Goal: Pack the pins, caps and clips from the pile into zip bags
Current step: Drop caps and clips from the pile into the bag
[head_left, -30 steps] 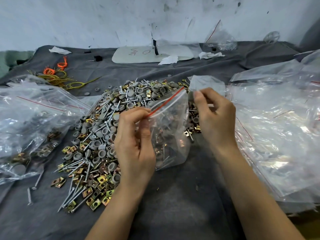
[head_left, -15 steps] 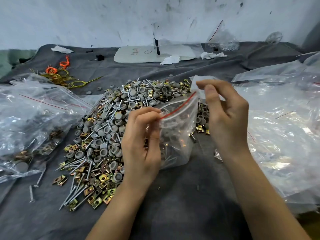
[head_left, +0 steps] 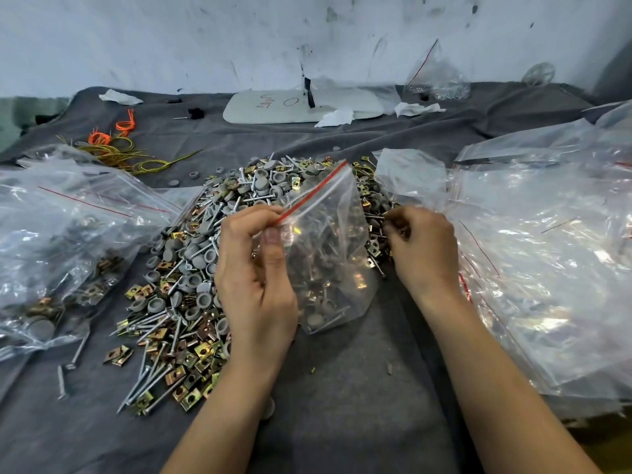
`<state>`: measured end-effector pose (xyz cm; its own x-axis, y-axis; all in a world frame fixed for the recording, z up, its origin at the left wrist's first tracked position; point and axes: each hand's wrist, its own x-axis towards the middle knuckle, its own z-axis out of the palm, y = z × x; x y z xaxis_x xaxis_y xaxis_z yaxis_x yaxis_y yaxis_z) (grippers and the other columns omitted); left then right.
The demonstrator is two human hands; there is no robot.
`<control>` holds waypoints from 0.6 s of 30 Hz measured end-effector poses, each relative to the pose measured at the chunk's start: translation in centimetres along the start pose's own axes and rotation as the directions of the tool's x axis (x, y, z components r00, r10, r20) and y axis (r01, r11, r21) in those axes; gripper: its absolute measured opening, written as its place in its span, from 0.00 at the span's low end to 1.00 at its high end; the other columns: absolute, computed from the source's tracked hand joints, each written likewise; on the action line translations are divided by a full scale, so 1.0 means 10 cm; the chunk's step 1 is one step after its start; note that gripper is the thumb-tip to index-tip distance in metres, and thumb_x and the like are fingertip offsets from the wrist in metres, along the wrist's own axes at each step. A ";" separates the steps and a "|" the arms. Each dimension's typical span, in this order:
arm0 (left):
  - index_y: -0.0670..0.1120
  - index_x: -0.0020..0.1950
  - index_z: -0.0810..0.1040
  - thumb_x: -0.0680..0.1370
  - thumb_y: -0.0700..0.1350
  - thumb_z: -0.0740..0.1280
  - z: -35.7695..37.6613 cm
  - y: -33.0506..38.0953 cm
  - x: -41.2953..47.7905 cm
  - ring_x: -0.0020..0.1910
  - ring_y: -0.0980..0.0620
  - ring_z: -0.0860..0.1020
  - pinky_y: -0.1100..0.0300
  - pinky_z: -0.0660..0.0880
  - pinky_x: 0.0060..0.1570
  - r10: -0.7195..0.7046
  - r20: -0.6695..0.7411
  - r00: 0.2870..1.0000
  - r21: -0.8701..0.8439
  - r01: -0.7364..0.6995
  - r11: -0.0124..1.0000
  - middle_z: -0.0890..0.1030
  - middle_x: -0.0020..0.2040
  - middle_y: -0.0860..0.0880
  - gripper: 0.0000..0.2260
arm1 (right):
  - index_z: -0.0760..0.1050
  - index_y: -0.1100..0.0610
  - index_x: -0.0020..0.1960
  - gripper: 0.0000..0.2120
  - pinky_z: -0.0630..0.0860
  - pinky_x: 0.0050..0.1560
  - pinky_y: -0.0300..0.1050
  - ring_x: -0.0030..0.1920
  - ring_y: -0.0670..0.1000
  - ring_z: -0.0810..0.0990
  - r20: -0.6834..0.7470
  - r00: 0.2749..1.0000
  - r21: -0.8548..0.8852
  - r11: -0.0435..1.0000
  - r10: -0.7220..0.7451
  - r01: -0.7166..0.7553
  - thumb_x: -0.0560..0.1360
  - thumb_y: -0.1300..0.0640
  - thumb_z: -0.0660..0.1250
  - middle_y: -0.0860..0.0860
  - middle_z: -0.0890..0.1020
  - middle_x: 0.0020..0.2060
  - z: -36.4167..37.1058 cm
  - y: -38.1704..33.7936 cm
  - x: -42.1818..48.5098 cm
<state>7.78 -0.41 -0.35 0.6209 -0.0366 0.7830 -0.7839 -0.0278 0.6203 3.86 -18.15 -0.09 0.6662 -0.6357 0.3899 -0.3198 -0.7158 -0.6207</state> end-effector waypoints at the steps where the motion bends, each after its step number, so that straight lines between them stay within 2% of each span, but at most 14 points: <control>1: 0.53 0.55 0.71 0.82 0.41 0.58 0.00 -0.01 0.00 0.50 0.49 0.75 0.53 0.72 0.50 0.008 0.021 1.000 -0.010 -0.008 1.000 0.76 0.52 0.49 0.07 | 0.80 0.56 0.53 0.07 0.77 0.51 0.45 0.48 0.50 0.81 -0.047 0.999 0.125 0.992 0.019 -0.013 0.76 0.60 0.69 0.51 0.83 0.46 -0.07 -0.06 -0.01; 3: 0.48 0.55 0.72 0.82 0.40 0.58 0.02 -0.01 -0.01 0.54 0.50 0.76 0.54 0.73 0.54 0.030 0.077 0.997 -0.044 -0.027 0.999 0.75 0.53 0.47 0.05 | 0.79 0.51 0.48 0.06 0.77 0.45 0.38 0.42 0.41 0.80 -0.130 0.991 0.404 0.913 0.005 0.048 0.74 0.59 0.71 0.42 0.82 0.41 -0.25 -0.21 -0.04; 5: 0.46 0.55 0.74 0.82 0.41 0.59 0.05 0.01 -0.03 0.56 0.53 0.76 0.60 0.72 0.56 0.044 0.134 0.990 -0.081 -0.033 0.996 0.76 0.54 0.47 0.06 | 0.78 0.45 0.46 0.09 0.76 0.44 0.35 0.43 0.39 0.81 -0.195 0.975 0.569 0.796 -0.111 0.204 0.73 0.59 0.72 0.41 0.82 0.40 -0.45 -0.39 -0.11; 6: 0.46 0.55 0.73 0.82 0.41 0.59 0.07 0.01 -0.04 0.56 0.55 0.76 0.62 0.72 0.56 0.053 0.157 0.986 -0.082 -0.040 0.996 0.75 0.54 0.49 0.05 | 0.78 0.44 0.46 0.10 0.77 0.46 0.37 0.45 0.41 0.81 -0.208 0.961 0.592 0.758 -0.183 0.273 0.73 0.59 0.72 0.41 0.83 0.41 -0.53 -0.48 -0.15; 8: 0.46 0.55 0.73 0.82 0.41 0.58 0.09 0.02 -0.07 0.56 0.56 0.75 0.63 0.71 0.56 0.074 0.194 0.978 -0.074 -0.061 0.995 0.75 0.55 0.50 0.05 | 0.79 0.45 0.49 0.11 0.77 0.50 0.44 0.50 0.48 0.81 -0.187 0.932 0.538 0.762 -0.310 0.361 0.72 0.59 0.72 0.42 0.83 0.45 -0.59 -0.59 -0.23; 11: 0.45 0.55 0.73 0.83 0.42 0.58 0.09 0.01 -0.08 0.56 0.53 0.76 0.62 0.71 0.56 0.090 0.209 0.974 -0.083 -0.074 0.994 0.76 0.54 0.48 0.05 | 0.81 0.51 0.51 0.09 0.72 0.53 0.39 0.53 0.50 0.76 -0.090 0.915 0.378 0.836 -0.394 0.398 0.73 0.60 0.72 0.43 0.81 0.44 -0.55 -0.61 -0.27; 13: 0.46 0.55 0.73 0.82 0.41 0.58 0.09 0.00 -0.08 0.56 0.54 0.77 0.62 0.71 0.56 0.088 0.201 0.976 -0.073 -0.075 0.995 0.76 0.54 0.48 0.05 | 0.82 0.53 0.50 0.06 0.71 0.54 0.41 0.54 0.51 0.76 -0.090 0.919 0.376 0.841 -0.384 0.388 0.74 0.60 0.71 0.45 0.82 0.45 -0.54 -0.57 -0.26; 15: 0.46 0.55 0.73 0.82 0.42 0.58 0.09 0.00 -0.08 0.56 0.54 0.76 0.61 0.72 0.56 0.077 0.185 0.980 -0.071 -0.065 0.995 0.76 0.54 0.49 0.05 | 0.81 0.52 0.49 0.05 0.73 0.52 0.43 0.52 0.50 0.79 -0.167 0.935 0.475 0.806 -0.313 0.354 0.75 0.58 0.68 0.46 0.83 0.45 -0.53 -0.53 -0.24; 18: 0.47 0.55 0.73 0.82 0.42 0.58 0.08 -0.01 -0.06 0.56 0.55 0.76 0.60 0.72 0.56 0.039 0.117 0.992 -0.081 -0.030 0.996 0.76 0.54 0.50 0.05 | 0.79 0.47 0.46 0.07 0.73 0.44 0.35 0.45 0.43 0.80 -0.273 0.955 0.581 0.772 -0.116 0.259 0.76 0.59 0.65 0.44 0.82 0.43 -0.46 -0.44 -0.18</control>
<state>7.48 -1.21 -0.88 0.5853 -0.1547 0.7959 -0.7993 0.0547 0.5985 1.00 -15.19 5.08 0.4897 -0.6033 0.6295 0.3168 -0.5496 -0.7731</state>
